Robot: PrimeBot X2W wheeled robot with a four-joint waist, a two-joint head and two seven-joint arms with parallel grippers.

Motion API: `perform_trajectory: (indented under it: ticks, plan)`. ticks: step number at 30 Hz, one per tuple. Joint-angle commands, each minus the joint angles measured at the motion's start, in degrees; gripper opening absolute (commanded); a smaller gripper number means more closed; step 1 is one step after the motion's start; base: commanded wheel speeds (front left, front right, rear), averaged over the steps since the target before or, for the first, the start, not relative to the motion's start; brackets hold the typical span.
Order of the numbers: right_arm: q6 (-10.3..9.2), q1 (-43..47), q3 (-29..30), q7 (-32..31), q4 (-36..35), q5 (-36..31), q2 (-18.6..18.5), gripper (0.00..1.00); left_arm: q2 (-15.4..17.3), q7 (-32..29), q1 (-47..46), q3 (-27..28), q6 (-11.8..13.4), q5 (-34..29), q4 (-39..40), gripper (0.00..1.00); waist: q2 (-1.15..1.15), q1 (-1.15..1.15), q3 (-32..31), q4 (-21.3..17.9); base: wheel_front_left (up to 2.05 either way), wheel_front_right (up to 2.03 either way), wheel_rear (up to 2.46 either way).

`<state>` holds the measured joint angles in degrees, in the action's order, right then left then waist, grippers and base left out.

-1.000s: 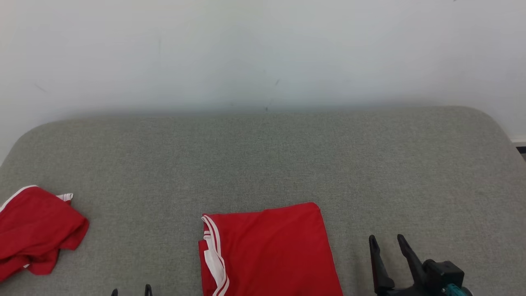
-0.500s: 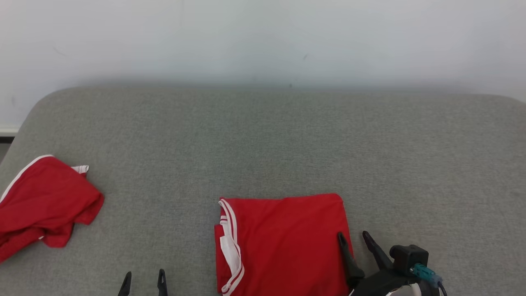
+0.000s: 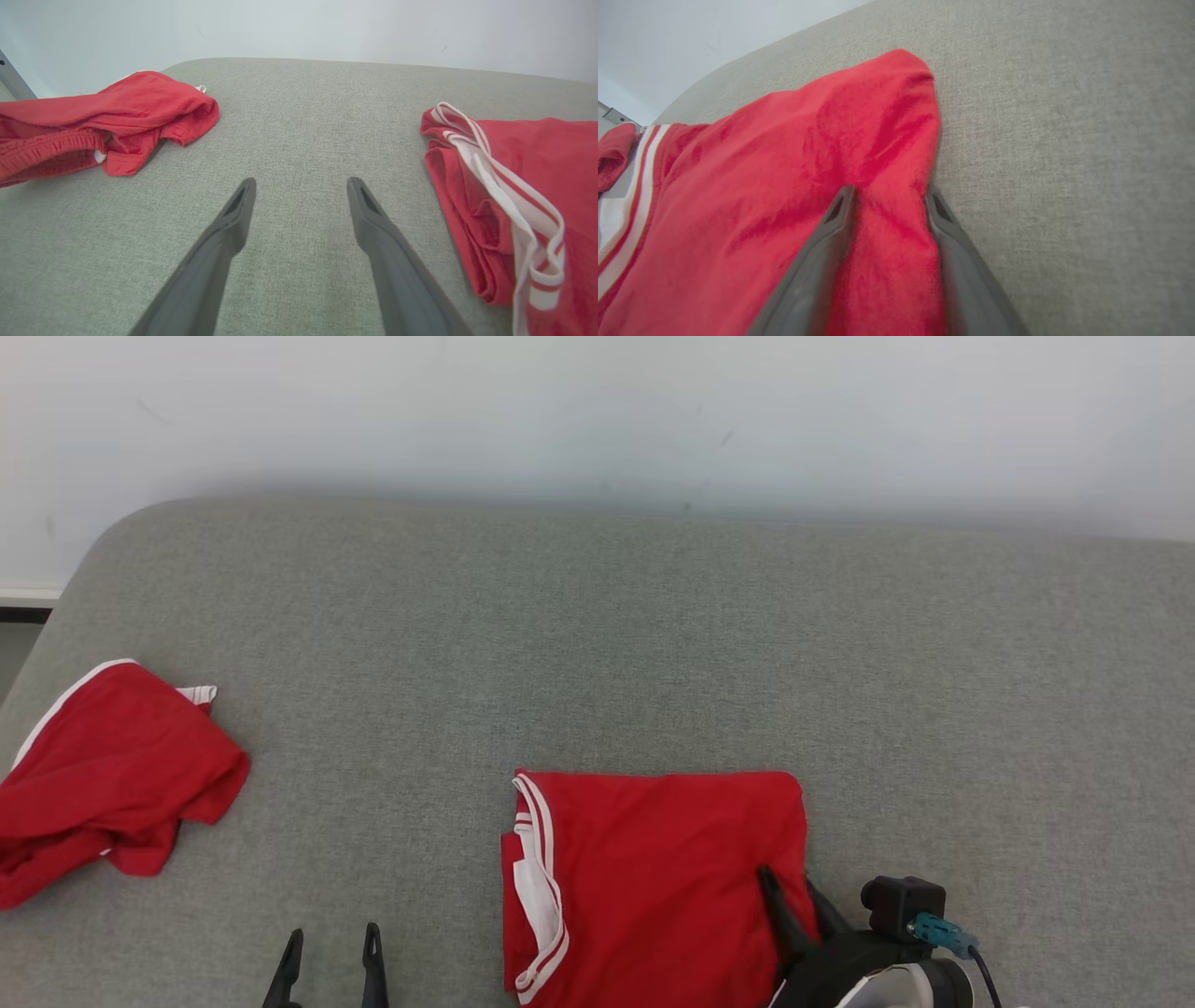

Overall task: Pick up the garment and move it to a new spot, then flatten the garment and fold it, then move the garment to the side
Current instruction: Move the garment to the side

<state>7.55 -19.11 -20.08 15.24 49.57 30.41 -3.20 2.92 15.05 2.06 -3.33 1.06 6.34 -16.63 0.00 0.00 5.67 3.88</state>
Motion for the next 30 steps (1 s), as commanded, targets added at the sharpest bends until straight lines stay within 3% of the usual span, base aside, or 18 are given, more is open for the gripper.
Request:
perform_trajectory:
  ticks: [1, 7, 16, 23, 30]
  plan:
    - [-0.12, 0.70, -0.64, -0.52, 1.59, 0.60, 0.14, 0.00, -0.03, 0.18, -0.73, 0.04, 0.09, -0.32, -0.08, 1.00, 0.00, 0.00, -0.24, -0.49, 0.00, 0.00, 0.00]
    - [-0.17, -0.26, 2.98, -0.16, 0.00, -0.83, -1.33, 0.00, -0.01, 0.18, -0.55, 0.24, -0.46, -0.93, 0.31, 1.00, 0.00, 0.00, -0.75, -5.00, 0.00, 0.00, 0.00]
    - [-0.14, 1.00, 8.14, -0.11, -2.89, -5.13, -1.28, 0.00, -0.04, 0.17, -2.20, -1.06, -0.51, 0.01, 0.66, 1.00, 0.00, 0.00, -0.42, -17.57, 0.00, 0.00, 0.00]
    - [-0.14, 1.14, 9.47, -0.11, -4.26, -6.96, -0.64, 0.00, -0.05, 0.17, -4.31, -2.42, -1.18, -0.84, 1.37, 1.00, 0.00, 0.00, 1.16, -26.68, 0.00, 0.00, 0.00]
    - [-0.13, 0.70, 9.22, -0.10, -5.61, -6.97, 0.05, 0.00, 0.04, 0.17, -6.22, -3.07, -1.92, -2.34, 1.74, 1.00, 0.00, 0.00, 2.98, -33.05, 0.00, 0.00, 0.00]
